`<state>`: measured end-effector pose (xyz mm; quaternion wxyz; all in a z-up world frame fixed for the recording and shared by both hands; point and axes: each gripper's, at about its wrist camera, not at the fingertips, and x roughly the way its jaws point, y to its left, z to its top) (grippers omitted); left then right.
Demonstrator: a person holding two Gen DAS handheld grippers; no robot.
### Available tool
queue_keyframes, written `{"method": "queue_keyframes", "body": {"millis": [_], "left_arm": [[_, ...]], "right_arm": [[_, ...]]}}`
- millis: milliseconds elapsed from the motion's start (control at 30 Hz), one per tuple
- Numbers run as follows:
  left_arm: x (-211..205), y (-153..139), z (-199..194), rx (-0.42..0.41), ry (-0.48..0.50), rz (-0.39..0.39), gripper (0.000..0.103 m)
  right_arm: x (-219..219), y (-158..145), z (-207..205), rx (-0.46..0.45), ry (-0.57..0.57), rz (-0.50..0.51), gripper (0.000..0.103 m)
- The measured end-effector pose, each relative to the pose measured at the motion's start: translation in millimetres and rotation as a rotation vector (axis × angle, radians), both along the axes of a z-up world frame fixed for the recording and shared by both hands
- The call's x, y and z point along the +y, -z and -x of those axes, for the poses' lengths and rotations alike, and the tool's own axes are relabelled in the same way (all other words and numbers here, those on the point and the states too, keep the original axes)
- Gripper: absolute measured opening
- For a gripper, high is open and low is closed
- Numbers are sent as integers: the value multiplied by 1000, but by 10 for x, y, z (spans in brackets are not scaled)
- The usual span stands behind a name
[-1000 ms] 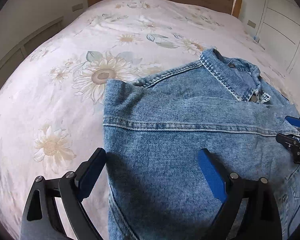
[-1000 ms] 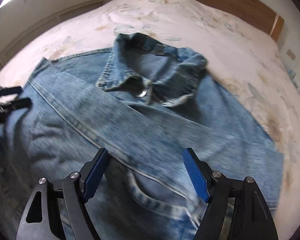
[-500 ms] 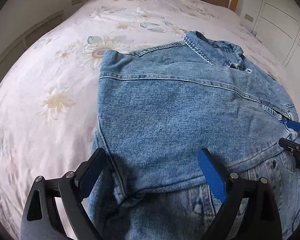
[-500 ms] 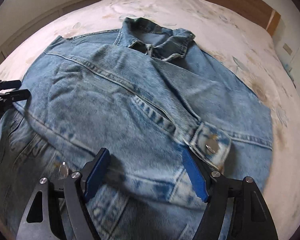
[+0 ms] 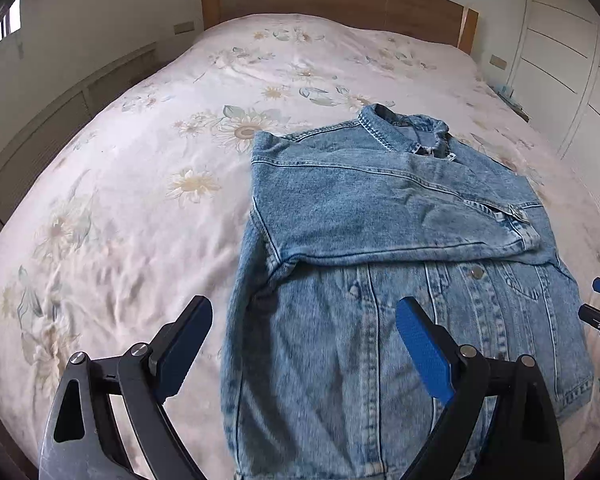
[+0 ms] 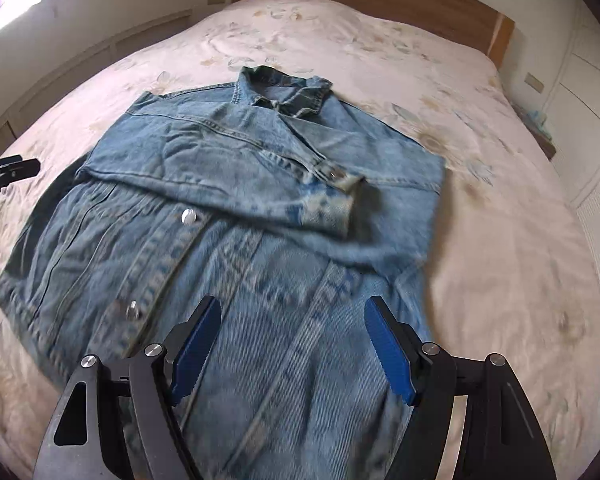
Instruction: Fold large clothes
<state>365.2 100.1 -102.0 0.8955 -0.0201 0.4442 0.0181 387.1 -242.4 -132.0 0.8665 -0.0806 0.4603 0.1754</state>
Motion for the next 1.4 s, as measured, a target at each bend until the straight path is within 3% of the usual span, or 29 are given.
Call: {"method": "queue_keyframes", "body": {"millis": [400, 667, 933, 1167, 1400], "left_arm": [[139, -257, 864, -44, -70, 23, 91], [107, -158, 1528, -63, -103, -17, 91], [87, -176, 2120, -142, -97, -76, 91], [158, -175, 2451, -187, -109, -78, 91], [273, -85, 2501, -174, -139, -70, 91]], "right_arm": [[-734, -242, 952, -5, 148, -30, 76], [-886, -228, 1457, 13, 198, -27, 76], [-928, -294, 1865, 5, 261, -43, 76], [-921, -330, 2096, 1, 292, -51, 79], [-1023, -261, 2162, 17, 328, -56, 79]]}}
